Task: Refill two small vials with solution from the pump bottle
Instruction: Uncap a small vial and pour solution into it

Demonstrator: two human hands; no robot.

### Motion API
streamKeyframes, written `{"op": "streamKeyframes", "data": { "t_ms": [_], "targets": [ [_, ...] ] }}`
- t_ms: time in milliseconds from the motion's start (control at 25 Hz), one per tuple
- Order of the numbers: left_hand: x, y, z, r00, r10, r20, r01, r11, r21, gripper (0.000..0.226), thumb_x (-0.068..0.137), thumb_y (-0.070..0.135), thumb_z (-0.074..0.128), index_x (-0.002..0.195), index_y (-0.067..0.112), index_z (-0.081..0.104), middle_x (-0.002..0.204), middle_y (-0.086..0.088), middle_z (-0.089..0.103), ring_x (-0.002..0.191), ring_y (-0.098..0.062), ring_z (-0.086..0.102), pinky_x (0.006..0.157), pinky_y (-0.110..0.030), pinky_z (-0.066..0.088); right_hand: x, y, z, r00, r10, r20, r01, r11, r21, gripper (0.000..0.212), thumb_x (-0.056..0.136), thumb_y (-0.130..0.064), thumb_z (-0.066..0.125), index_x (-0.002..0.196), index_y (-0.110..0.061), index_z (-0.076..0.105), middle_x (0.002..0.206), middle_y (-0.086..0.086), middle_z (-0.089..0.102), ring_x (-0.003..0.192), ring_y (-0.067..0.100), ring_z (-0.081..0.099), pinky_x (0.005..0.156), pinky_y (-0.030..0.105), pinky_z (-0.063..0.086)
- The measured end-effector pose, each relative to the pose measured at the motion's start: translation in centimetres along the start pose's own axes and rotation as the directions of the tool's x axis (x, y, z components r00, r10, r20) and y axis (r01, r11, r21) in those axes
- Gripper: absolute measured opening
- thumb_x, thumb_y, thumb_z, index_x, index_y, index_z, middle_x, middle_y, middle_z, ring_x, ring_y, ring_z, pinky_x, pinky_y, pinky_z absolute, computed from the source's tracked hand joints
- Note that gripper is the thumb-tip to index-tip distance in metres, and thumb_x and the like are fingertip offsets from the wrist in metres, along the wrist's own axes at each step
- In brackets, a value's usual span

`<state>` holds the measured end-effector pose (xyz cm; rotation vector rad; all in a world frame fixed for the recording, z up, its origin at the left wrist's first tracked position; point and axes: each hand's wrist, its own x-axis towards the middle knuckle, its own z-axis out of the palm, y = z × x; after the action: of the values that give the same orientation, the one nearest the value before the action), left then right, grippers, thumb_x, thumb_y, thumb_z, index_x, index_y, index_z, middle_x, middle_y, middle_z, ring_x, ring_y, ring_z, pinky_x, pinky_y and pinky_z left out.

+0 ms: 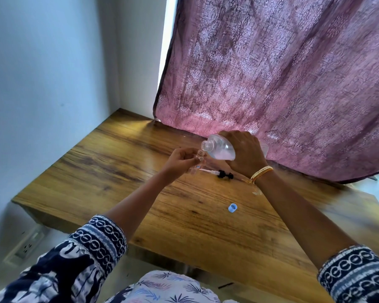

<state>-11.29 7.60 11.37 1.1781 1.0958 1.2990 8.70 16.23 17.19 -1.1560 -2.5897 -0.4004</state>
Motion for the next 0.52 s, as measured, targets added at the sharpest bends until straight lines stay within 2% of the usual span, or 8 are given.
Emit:
{"op": "streamKeyframes", "data": {
  "t_ms": [160, 320, 520],
  "targets": [
    [0.05, 0.04, -0.04, 1.0, 0.021, -0.01, -0.021, 1.0, 0.007, 0.027, 0.09, 0.002, 0.061, 0.117, -0.003, 0.064, 0.096, -0.021, 0.067, 0.089, -0.031, 0.058, 0.075, -0.043, 0.043, -0.12, -0.11, -0.14, 1.0, -0.003, -0.012, 0.003, 1.0, -0.003, 0.059, 0.074, -0.031, 0.068, 0.13, -0.023, 0.054, 0.117, 0.002, 0.063, 0.105, 0.029, 0.059, 0.085, 0.044, 0.047],
    [0.08, -0.11, -0.05, 0.999, 0.032, -0.004, -0.032, 0.999, 0.018, 0.027, 0.09, 0.002, 0.062, 0.116, -0.003, 0.064, 0.098, -0.022, 0.067, 0.09, -0.032, 0.058, 0.073, -0.038, 0.045, -0.21, -0.1, -0.32, 1.0, -0.017, -0.013, 0.017, 1.0, -0.027, 0.059, 0.074, -0.032, 0.068, 0.13, -0.022, 0.054, 0.118, 0.003, 0.063, 0.105, 0.03, 0.058, 0.085, 0.045, 0.047],
    [0.34, -0.4, -0.08, 0.999, 0.038, -0.005, -0.038, 0.999, 0.033, 0.024, 0.089, 0.004, 0.064, 0.112, 0.001, 0.067, 0.094, -0.021, 0.067, 0.087, -0.033, 0.059, 0.075, -0.045, 0.045, -0.33, -0.05, -0.6, 0.999, -0.033, -0.026, 0.031, 0.998, -0.053, 0.059, 0.073, -0.03, 0.069, 0.129, -0.022, 0.054, 0.117, 0.003, 0.063, 0.104, 0.031, 0.058, 0.084, 0.046, 0.047]
  ]
}}
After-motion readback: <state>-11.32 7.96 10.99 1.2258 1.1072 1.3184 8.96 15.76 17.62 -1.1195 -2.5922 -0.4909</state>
